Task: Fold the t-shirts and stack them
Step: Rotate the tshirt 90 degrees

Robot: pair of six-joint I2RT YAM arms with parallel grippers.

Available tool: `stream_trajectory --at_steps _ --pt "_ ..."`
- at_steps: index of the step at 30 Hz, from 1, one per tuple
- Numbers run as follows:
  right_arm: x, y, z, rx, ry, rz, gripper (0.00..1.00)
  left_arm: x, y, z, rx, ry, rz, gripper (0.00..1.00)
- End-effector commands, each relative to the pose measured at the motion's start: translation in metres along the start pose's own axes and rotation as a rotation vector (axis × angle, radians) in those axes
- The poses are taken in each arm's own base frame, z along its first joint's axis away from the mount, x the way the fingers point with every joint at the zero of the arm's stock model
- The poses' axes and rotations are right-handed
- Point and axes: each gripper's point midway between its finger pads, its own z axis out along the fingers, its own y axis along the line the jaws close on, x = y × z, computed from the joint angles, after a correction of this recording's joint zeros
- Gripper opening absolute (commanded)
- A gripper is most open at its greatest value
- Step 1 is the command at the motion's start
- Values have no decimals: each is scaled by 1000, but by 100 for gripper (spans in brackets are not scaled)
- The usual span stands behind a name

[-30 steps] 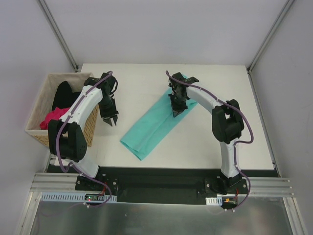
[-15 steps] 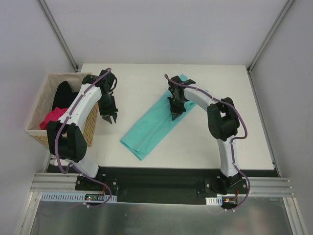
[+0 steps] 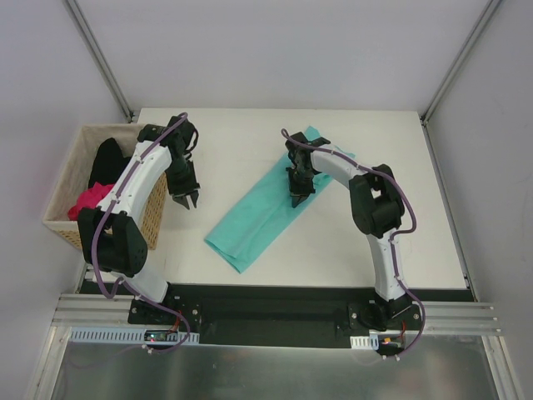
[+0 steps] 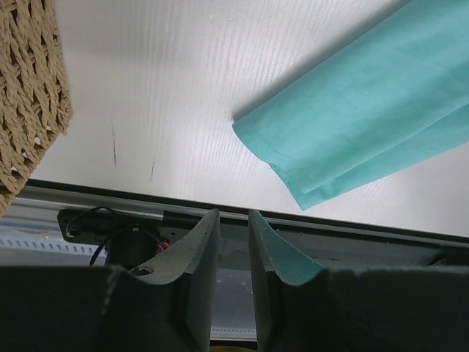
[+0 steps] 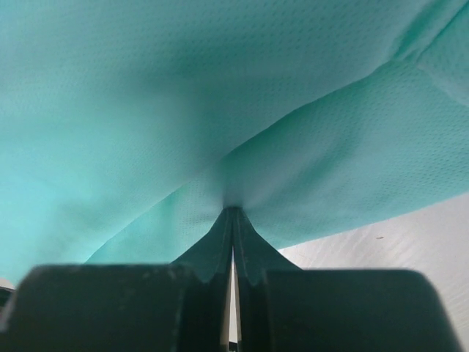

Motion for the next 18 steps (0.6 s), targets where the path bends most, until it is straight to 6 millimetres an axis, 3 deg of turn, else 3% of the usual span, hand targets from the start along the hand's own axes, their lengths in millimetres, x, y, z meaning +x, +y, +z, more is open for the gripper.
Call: stream_trajectory --at_steps 1,10,18 --pt "-1 -6 -10 48 -31 50 1 1 4 -13 -12 -13 14 22" --pt "18 -26 -11 136 -6 98 1 -1 -1 -13 6 -7 24 22" --pt "32 -56 -18 279 -15 152 1 -5 -5 -15 24 -10 34 22"
